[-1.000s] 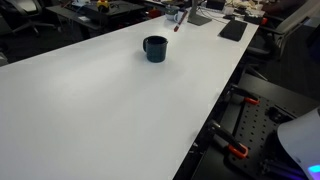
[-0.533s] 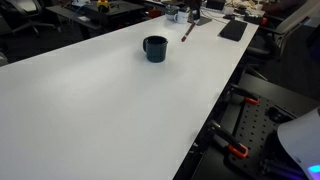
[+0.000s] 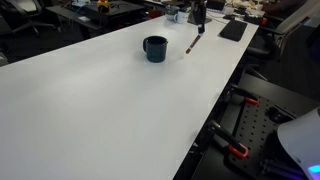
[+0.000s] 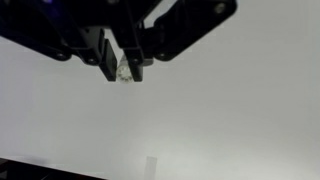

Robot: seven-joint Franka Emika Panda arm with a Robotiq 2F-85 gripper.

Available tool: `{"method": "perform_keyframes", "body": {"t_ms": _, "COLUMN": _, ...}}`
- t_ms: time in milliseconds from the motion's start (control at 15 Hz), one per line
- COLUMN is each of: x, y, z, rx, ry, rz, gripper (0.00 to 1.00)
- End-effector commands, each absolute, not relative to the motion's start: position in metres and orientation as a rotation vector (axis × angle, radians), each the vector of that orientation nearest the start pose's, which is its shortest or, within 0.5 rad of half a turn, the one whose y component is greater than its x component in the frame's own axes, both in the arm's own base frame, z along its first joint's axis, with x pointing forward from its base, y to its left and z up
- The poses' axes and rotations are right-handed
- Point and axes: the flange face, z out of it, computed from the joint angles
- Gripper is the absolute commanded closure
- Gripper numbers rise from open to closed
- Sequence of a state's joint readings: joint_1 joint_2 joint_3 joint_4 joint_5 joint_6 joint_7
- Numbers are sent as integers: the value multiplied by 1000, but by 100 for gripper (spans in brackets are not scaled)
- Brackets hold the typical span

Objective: Remove the marker from the mug.

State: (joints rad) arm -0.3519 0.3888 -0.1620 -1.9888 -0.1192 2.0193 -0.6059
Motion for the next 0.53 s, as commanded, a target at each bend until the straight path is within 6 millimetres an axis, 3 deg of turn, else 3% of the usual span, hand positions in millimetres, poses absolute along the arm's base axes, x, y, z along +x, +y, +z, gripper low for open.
{"method": "perform_keyframes", "body": {"t_ms": 0, "x": 478, "y": -274, "z": 243, "rx": -3008, "ry": -304, "rz": 554, "gripper": 95}}
{"method": "perform_keyframes", "body": {"t_ms": 467, "x": 466, "y": -270, "z": 228, "rx": -2973, "ry": -347, "rz": 563, "gripper": 95}}
